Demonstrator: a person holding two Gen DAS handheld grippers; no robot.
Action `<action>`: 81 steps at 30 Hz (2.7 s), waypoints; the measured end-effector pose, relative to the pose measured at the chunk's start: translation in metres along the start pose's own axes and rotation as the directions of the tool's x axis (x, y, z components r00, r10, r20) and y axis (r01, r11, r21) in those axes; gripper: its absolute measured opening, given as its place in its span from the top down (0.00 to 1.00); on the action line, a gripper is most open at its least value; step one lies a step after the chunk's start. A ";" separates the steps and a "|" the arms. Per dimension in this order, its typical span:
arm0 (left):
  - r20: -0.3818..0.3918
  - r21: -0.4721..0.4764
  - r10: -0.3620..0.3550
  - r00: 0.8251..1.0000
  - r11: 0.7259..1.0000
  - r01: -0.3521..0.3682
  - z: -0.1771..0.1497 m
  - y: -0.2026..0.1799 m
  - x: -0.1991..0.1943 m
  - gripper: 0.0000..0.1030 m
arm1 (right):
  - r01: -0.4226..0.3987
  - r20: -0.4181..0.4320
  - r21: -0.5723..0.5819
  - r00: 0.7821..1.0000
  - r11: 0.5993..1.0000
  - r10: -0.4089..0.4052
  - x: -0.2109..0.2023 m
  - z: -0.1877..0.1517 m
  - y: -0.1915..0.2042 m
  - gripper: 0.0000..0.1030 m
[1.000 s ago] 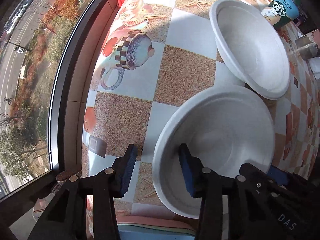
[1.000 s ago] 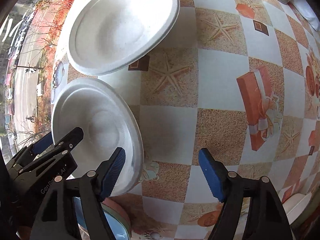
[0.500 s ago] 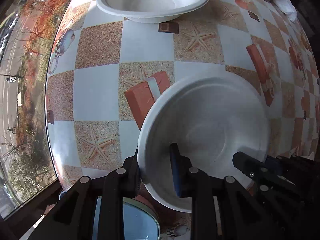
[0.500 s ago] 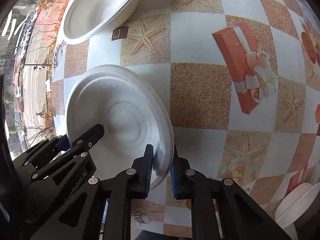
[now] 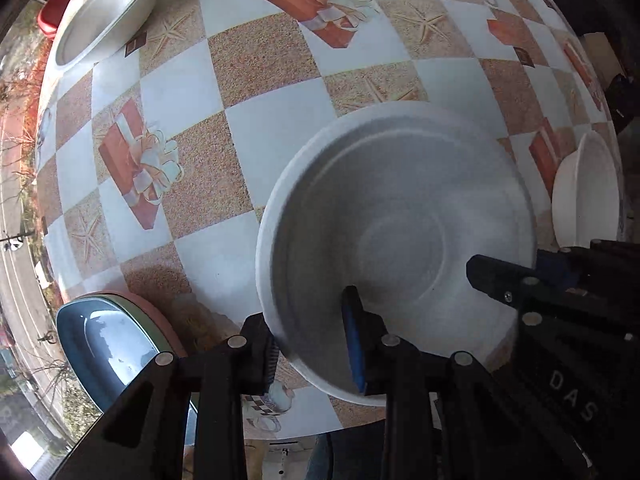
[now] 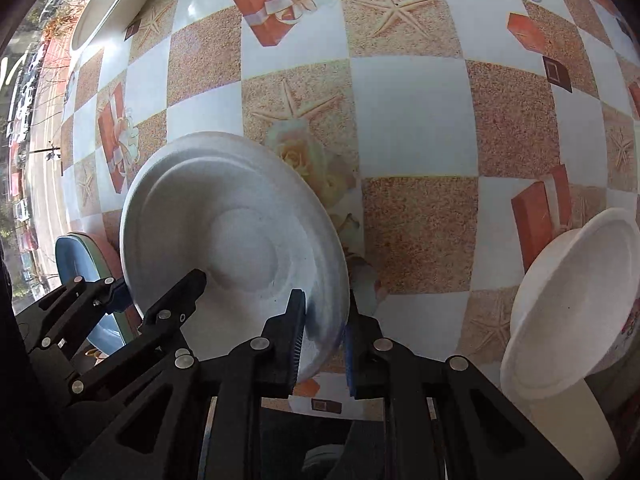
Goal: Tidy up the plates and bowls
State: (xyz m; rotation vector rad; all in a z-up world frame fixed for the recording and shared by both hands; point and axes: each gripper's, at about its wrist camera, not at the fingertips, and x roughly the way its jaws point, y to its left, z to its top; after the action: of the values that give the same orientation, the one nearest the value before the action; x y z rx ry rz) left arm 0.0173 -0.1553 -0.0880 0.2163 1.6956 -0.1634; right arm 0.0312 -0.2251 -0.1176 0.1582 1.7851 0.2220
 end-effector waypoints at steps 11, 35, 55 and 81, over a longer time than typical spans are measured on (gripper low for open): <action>0.089 0.213 -0.021 0.996 0.977 0.002 0.043 -0.086 -0.052 0.65 | -0.061 0.146 0.140 0.988 0.988 0.041 -0.053 -0.044 -0.060 0.82; 0.090 0.372 -0.051 0.995 0.928 0.014 0.050 -0.203 -0.038 0.24 | -0.044 0.175 0.434 0.984 0.900 -0.036 -0.084 -0.084 -0.191 0.81; 0.226 -0.106 0.003 0.974 0.994 0.022 0.054 0.002 -0.080 0.22 | -0.045 0.265 0.286 0.964 0.957 -0.034 -0.146 -0.018 -0.102 0.14; 0.241 -0.538 0.125 0.962 0.842 0.026 0.142 0.242 -0.038 0.22 | 0.033 0.274 -0.094 0.962 0.995 -0.006 -0.087 0.188 0.150 0.14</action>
State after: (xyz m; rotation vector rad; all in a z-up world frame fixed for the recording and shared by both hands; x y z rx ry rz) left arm 0.2166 0.0448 -0.0651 -0.1798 1.3987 0.3159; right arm 0.2321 -0.0868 -0.0400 0.0963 1.4971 0.2599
